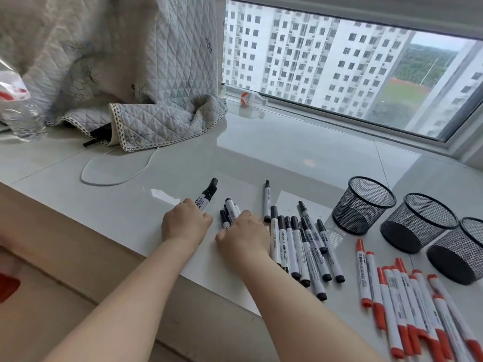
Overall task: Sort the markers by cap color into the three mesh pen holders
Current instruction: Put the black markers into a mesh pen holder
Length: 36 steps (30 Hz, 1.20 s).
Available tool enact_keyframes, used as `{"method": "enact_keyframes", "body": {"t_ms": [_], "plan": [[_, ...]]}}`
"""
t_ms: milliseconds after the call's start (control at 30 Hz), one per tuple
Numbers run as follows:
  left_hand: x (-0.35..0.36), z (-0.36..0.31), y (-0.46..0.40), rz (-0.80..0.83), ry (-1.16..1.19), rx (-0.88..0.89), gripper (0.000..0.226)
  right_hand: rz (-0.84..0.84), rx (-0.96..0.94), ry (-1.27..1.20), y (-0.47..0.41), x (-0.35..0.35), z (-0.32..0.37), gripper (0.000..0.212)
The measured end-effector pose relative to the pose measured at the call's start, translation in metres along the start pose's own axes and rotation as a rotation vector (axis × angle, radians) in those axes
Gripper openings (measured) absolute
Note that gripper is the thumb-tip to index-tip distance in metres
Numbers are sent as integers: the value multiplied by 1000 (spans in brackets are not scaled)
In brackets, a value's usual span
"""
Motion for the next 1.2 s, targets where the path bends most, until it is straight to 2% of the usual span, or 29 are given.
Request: {"method": "enact_keyframes", "body": {"t_ms": [200,300,333,400,467,533,600,667,767,867,1067,1200], "plan": [[-3,6,16,73,184,-49,33,61,-70,2,-4,-9,-4,22],[-11,2,13,189,335,-90,22,124,27,-120,-7,-25,-16,6],[-15,-3,12,209,391,-110,19,119,19,-154,-8,-30,-19,11],[-25,-20,9,177,485,-118,14,66,-42,-230,-10,-47,-22,17],[-36,-47,8,120,559,-87,12,-39,-71,-360,-11,-74,-27,13],[-46,-81,11,91,672,-36,16,-165,-48,-516,-15,-109,-41,13],[-53,-118,16,97,795,32,22,-312,-62,-656,-18,-145,-59,21],[-59,-153,22,124,827,126,31,-438,-104,-758,-19,-177,-80,27],[-67,-195,24,153,824,247,34,-527,-116,-866,-26,-211,-111,21],[-70,-228,19,176,920,274,31,-625,-57,-991,-38,-233,-145,12],[-67,-279,13,200,1300,251,22,-707,-23,-1176,-60,-242,-187,9],[-49,-303,12,262,1346,299,24,-663,11,-1277,-73,-230,-201,14]]}}
Point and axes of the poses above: each hand's wrist, its own y-axis away from the middle knuckle, its own x-axis out of the palm, z = x × y, the point moved 3 cm from there along -y, towards the middle knuckle, and after that the axes turned 7 degrees about -y, right-handed, at the moved point
